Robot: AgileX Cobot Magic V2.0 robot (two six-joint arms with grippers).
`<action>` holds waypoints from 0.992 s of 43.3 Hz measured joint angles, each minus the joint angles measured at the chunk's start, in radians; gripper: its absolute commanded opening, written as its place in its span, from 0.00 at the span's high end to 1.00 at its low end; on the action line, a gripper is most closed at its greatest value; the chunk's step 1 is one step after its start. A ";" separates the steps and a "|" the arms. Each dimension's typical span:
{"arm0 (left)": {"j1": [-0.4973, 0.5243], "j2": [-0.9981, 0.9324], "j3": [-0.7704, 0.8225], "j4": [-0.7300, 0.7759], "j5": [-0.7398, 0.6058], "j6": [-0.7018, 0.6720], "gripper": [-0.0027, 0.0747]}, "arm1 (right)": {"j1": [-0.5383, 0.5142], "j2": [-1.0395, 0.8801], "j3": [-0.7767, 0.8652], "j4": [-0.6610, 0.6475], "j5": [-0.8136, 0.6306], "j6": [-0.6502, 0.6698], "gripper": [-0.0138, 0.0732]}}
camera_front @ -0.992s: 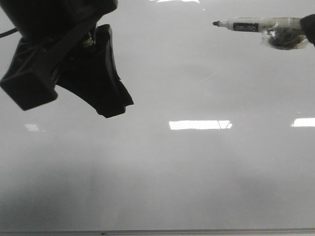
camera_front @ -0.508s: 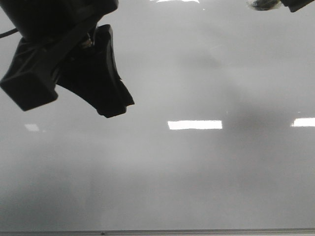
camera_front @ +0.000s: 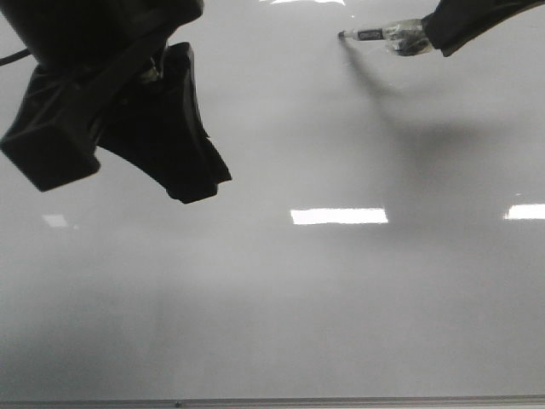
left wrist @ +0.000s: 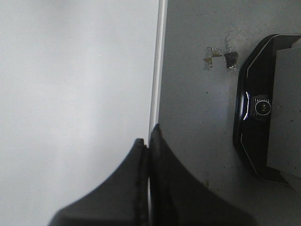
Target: Write number 5 on whiteboard
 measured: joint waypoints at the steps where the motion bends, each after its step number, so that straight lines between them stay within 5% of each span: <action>1: 0.000 0.000 0.000 0.000 0.000 0.000 0.99 | 0.000 0.002 0.000 0.000 0.004 0.000 0.91; 22: 0.000 0.000 0.000 0.000 0.000 0.000 0.99 | 0.131 0.125 -0.001 0.006 0.095 0.013 0.91; 43: 0.000 0.000 0.000 0.000 0.000 0.000 0.99 | 0.062 0.062 0.103 -0.122 0.099 0.189 0.91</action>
